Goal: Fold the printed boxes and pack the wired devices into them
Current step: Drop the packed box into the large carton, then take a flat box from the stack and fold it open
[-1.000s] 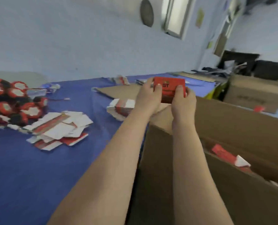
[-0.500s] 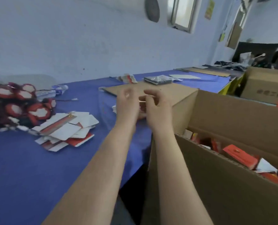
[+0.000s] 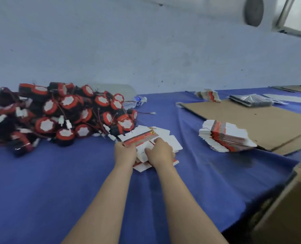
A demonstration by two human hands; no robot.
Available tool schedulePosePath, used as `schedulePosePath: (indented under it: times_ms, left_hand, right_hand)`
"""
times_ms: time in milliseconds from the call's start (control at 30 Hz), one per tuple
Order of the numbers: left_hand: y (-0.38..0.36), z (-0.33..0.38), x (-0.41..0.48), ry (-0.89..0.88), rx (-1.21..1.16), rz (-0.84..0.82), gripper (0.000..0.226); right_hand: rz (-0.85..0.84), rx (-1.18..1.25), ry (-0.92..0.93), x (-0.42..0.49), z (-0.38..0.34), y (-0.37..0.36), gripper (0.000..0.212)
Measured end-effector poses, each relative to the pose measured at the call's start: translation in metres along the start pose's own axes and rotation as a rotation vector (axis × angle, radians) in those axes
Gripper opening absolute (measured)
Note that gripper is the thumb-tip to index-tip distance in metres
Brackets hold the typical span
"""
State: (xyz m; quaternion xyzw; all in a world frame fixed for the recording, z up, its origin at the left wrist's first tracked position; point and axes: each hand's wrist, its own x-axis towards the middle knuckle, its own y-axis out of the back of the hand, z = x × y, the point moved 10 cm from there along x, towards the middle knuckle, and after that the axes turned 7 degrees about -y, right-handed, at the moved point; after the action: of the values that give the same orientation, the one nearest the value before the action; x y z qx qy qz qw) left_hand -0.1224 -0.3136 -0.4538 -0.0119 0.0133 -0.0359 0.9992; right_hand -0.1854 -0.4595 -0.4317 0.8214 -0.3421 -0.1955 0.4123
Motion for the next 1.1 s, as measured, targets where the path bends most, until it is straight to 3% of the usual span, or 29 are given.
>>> schedulePosePath:
  times_ms: [200, 367, 433, 533, 633, 700, 867, 1100]
  left_hand:
    - [0.025, -0.008, 0.015, -0.023, 0.28, 0.099, 0.028]
    - [0.014, -0.008, 0.02, -0.054, 0.229, 0.021, 0.026]
    - [0.017, 0.009, 0.016, -0.159, 0.218, 0.034, 0.014]
    - [0.026, 0.047, 0.013, -0.35, 0.157, -0.071, 0.01]
    - [0.049, 0.081, 0.01, -0.493, 0.221, -0.178, 0.017]
    - [0.083, 0.096, 0.011, -0.535, 0.225, -0.064, 0.023]
    - [0.189, 0.107, -0.008, -0.542, 0.084, 0.45, 0.043]
    - [0.252, 0.085, -0.014, -0.55, 0.326, 0.58, 0.063]
  right_hand:
    - [0.032, -0.176, -0.029, 0.002, 0.0, -0.014, 0.031]
    - [0.034, -0.138, -0.011, 0.002, -0.003, -0.009, 0.032]
    - [0.097, -0.001, -0.013, 0.002, -0.001, 0.004, 0.038]
    - [0.154, 0.424, 0.035, 0.001, -0.009, 0.032, 0.053]
    - [0.037, 0.695, 0.188, -0.01, -0.052, 0.039, 0.038]
    - [-0.01, 0.717, 0.281, -0.025, -0.085, 0.029, 0.021]
    - [-0.168, 0.762, 0.466, -0.083, -0.15, -0.035, 0.021]
    - [-0.27, 0.725, 0.457, -0.119, -0.165, -0.108, 0.045]
